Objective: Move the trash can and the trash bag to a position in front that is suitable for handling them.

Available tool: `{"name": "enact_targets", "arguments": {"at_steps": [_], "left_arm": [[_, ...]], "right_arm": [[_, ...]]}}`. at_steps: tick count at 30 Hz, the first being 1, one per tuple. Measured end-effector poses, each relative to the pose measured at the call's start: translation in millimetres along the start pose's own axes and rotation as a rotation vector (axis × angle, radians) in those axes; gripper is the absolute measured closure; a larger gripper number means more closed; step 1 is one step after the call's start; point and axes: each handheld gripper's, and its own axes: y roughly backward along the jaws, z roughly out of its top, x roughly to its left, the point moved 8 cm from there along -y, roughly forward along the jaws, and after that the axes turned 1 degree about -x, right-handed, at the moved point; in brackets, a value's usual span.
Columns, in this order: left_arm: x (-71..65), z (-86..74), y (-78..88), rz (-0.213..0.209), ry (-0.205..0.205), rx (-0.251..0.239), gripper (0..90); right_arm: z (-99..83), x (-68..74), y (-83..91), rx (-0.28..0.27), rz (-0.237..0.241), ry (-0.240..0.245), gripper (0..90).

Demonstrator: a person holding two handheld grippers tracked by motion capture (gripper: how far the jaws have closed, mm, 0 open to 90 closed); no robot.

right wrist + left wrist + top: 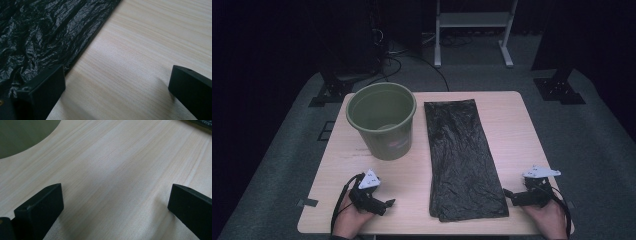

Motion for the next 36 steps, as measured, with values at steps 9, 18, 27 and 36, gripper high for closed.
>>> {"name": "enact_targets", "arguments": {"at_steps": [9,18,27,36], "left_arm": [[0.0,0.0,0.0,0.0,0.0,0.0,0.0],[0.0,0.0,0.0,0.0,0.0,0.0,0.0],[0.0,0.0,0.0,0.0,0.0,0.0,0.0],[0.0,0.0,0.0,0.0,0.0,0.0,0.0]], "right_arm": [[6.0,2.4,4.1,-0.012,0.019,0.003,27.2],[19.0,7.7,6.6,-0.058,0.026,-0.025,45.2],[31.2,19.6,-1.4,-0.062,0.073,-0.01,53.0],[32.6,28.2,-15.9,-0.009,0.09,0.023,61.1]]}}
